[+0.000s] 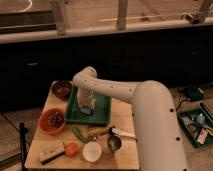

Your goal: Wipe tray with sponge

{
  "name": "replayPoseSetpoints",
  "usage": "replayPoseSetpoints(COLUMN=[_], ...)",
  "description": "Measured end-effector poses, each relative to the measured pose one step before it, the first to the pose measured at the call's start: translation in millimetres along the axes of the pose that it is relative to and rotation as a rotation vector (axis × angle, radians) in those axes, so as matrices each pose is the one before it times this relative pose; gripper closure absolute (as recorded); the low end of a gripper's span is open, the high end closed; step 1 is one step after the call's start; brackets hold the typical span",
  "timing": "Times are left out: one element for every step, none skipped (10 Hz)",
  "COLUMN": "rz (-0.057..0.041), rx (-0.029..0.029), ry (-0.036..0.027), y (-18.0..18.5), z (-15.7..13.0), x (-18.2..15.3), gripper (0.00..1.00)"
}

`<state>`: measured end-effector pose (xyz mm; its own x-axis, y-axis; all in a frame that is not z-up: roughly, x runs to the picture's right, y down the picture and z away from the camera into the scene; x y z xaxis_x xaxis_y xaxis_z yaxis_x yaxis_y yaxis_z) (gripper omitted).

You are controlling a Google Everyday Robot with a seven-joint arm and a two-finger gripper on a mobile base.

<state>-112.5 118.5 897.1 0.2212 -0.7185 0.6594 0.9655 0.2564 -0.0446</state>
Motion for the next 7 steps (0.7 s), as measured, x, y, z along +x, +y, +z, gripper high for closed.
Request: replayPoseSetpoints(rz=[0.02447, 0.02357, 0.01015, -0.00032, -0.00238, 0.00056, 0.00086], rx=[-0.00113, 0.0038, 0.01192, 0.00557, 0.01096, 0.00637, 0.00303], ry=[0.00099, 0.00713, 0.00954, 0.00409, 0.00773, 0.00591, 0.00247], y=[13.83, 11.62, 1.09, -0.93, -4.22, -0.46, 0.15], z=[-0.66, -1.85, -4.07, -1.96, -3.41, -1.83, -0.46], x=[3.0, 6.04, 7.04, 3.57, 5.64, 2.66, 0.53], gripper=[1.0, 1.0, 1.0, 1.0, 1.0, 1.0, 1.0])
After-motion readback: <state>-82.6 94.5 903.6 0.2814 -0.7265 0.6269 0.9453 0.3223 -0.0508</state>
